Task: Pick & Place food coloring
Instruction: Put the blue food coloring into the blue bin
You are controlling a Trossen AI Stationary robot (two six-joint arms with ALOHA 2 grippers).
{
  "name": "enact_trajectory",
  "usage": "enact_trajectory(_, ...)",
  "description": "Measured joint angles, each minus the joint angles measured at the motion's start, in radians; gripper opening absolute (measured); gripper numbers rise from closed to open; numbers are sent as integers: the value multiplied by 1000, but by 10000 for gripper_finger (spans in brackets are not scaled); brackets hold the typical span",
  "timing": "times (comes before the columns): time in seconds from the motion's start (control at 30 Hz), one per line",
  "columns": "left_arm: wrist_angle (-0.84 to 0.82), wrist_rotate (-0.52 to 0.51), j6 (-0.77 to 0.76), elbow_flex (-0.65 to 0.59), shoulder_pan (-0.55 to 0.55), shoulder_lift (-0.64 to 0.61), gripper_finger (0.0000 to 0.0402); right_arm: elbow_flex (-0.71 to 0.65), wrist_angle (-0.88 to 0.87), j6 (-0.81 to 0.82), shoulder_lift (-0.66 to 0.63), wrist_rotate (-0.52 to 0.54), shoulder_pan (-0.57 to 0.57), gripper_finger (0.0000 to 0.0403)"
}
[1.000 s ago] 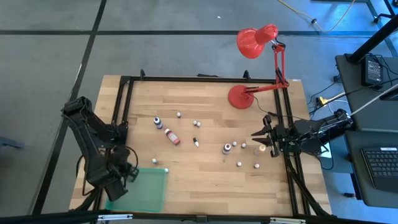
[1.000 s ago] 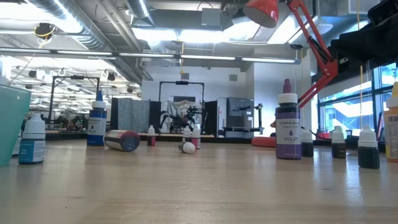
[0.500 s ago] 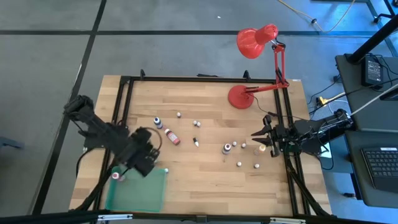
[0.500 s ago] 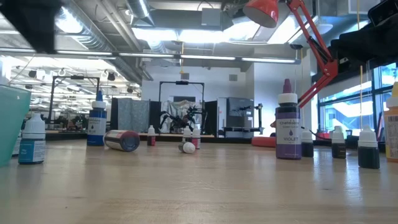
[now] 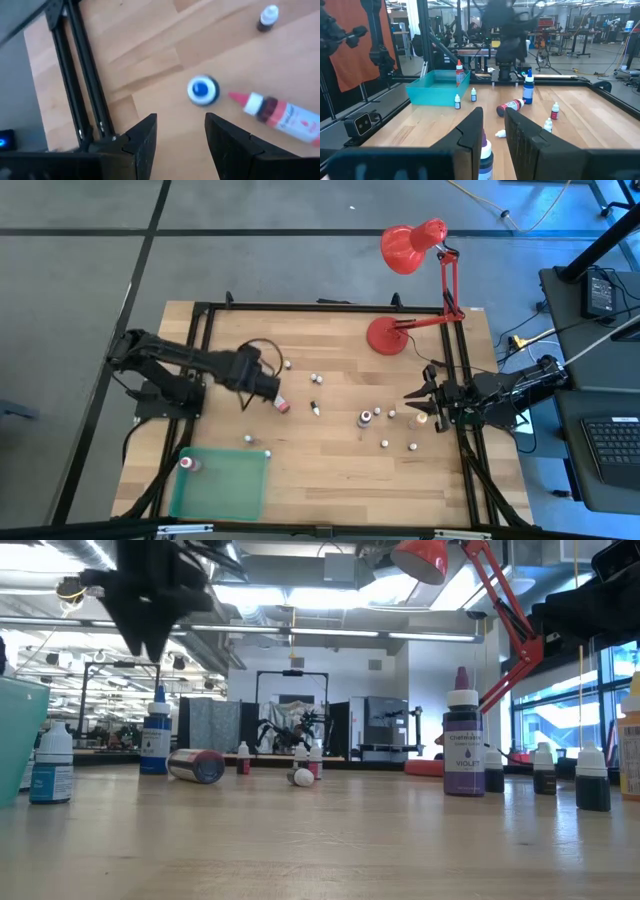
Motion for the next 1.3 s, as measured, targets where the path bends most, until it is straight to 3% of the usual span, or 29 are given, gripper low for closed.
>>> enact_trajectory(0.2,82,29,197,0,163,0,166,0,0,0,0,0,0,84)
enact_trajectory(0.37,116,48,279,0,224,0,175,0,0,0,0,0,0,84)
enact_trajectory(0.63,162,76,292,-9,230,1,243,0,0,0,0,0,0,84)
enact_trajectory(0.77,187,141,264,-21,225,1,270,0,0,0,0,0,0,84)
enact_trajectory(1.3,188,186,174,-21,224,9,269,0,0,0,0,0,0,84)
